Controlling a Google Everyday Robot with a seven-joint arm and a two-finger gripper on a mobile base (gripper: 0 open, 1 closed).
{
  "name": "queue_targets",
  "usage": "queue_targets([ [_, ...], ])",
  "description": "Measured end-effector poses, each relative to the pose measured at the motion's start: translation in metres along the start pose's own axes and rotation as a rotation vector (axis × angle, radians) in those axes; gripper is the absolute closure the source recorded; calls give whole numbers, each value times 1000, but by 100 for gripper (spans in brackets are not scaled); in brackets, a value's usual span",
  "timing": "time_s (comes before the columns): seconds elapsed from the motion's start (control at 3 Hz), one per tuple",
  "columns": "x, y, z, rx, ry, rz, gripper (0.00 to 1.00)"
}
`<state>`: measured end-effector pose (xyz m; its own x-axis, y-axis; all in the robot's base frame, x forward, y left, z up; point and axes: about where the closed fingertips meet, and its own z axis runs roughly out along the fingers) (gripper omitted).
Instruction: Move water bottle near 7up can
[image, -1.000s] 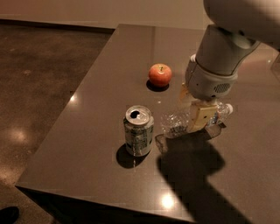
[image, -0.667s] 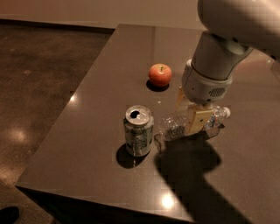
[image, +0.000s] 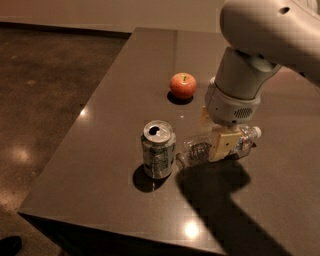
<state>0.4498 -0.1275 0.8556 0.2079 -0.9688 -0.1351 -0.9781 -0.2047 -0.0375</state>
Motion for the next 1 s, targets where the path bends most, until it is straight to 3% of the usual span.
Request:
queue_targets([
  [0.67, -1, 0, 0, 3, 0, 0, 0],
  [1.0, -1, -1, 0, 4, 0, 0, 0],
])
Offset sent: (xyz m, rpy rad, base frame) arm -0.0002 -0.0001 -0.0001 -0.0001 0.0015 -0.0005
